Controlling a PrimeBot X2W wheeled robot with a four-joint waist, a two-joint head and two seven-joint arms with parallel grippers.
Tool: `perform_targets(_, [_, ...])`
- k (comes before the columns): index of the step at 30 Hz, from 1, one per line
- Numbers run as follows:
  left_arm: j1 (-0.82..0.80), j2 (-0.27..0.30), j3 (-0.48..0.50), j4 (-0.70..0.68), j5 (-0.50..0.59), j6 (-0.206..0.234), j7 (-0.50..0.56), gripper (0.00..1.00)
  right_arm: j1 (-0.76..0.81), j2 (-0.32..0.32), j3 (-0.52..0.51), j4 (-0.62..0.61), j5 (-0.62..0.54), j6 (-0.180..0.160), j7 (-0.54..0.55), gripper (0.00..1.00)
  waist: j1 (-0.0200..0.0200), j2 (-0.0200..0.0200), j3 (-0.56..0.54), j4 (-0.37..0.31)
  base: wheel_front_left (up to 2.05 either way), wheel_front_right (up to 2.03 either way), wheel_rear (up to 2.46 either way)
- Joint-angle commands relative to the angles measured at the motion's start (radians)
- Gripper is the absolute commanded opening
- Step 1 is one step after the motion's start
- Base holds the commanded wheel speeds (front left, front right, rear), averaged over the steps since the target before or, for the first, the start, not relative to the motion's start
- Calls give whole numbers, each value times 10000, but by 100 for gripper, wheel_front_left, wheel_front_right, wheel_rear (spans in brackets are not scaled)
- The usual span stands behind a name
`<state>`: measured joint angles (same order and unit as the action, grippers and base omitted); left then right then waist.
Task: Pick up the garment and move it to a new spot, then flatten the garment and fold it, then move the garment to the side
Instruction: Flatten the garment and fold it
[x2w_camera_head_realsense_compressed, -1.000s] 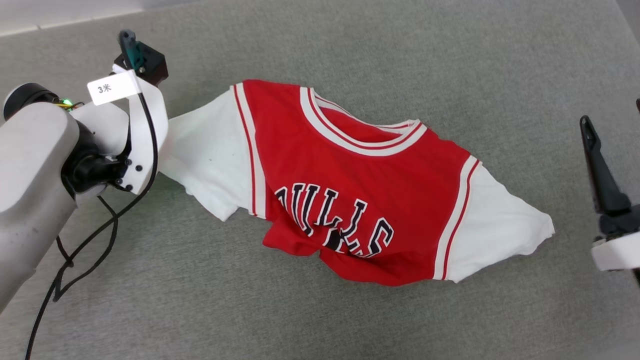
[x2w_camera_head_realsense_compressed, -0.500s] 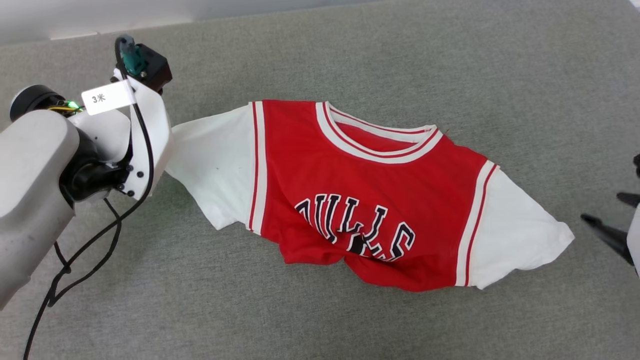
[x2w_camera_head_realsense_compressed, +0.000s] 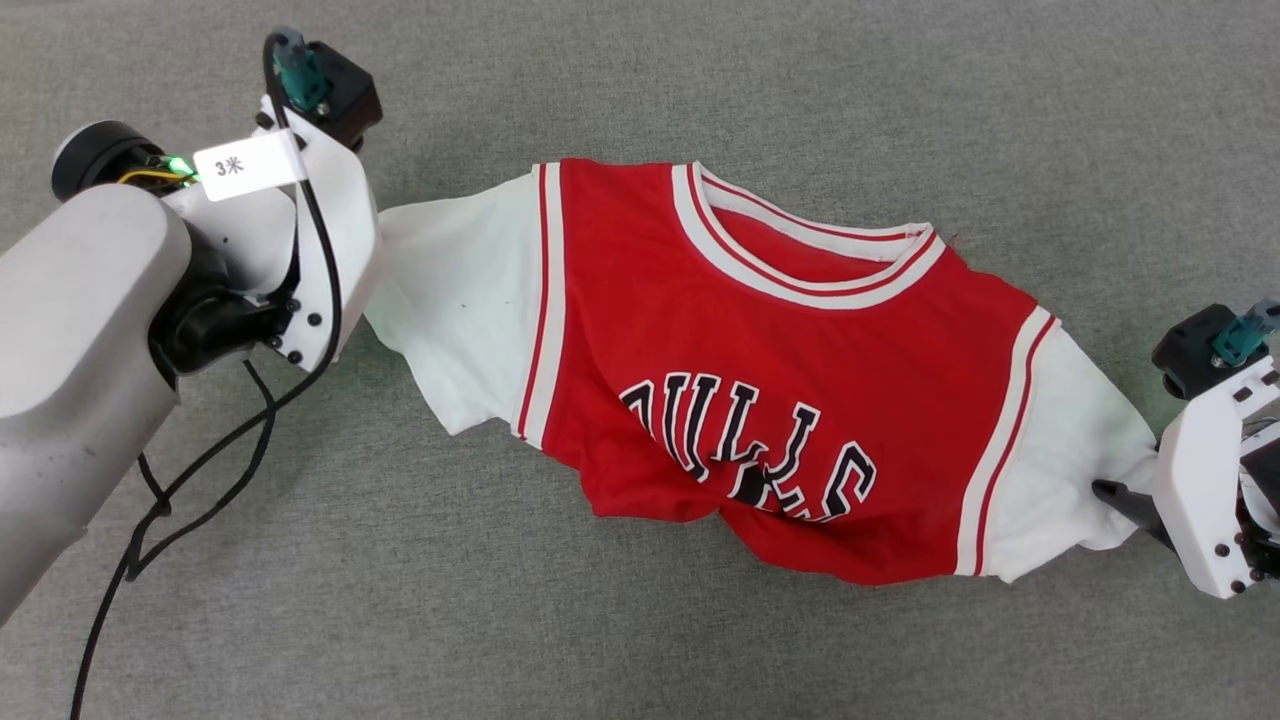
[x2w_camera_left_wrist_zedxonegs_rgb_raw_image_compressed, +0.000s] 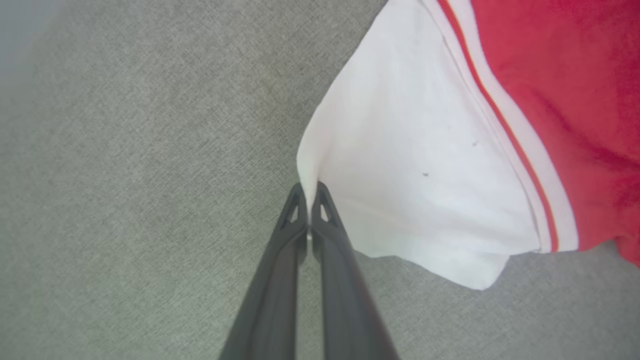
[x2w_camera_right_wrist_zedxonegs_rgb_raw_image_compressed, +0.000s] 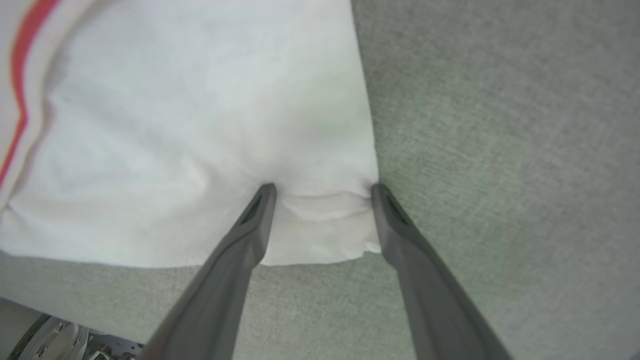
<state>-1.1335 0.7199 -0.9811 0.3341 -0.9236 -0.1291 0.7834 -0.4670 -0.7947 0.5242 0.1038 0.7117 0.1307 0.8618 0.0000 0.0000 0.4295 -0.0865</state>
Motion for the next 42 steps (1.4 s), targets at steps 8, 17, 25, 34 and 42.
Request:
perform_targets(8, [27, -111, -290, 140, -117, -3, -513, 0, -609, 310, 1135, 1216, 344, -6, -1786, 0, 0, 0, -342, 71, 0, 0, 0])
perform_targets(17, [237, 10, -457, -57, -292, -3, -1664, 0, -1128, -943, 1082, 689, 765, -4, -3478, 0, 0, 0, -1854, 214, 0, 0, 0])
perform_targets(25, [-24, 584, -39, -791, -125, 84, -2697, 0, -1292, -1820, 498, -544, 652, -4, -4471, 0, 0, 0, -2719, 339, 0, 0, 0])
perform_targets(34, [-1091, 617, 656, -1653, 238, 440, -3298, 0, -2378, -1757, -724, -1364, 264, -3, -4777, 0, 0, 0, -2719, 622, 0, 0, 0])
perform_targets(42, [-2750, 48, 1054, -1051, 749, 458, -3473, 0, -5093, -1154, -559, -1114, -323, -4, -3912, 0, 0, 0, -1744, 816, 0, 0, 0])
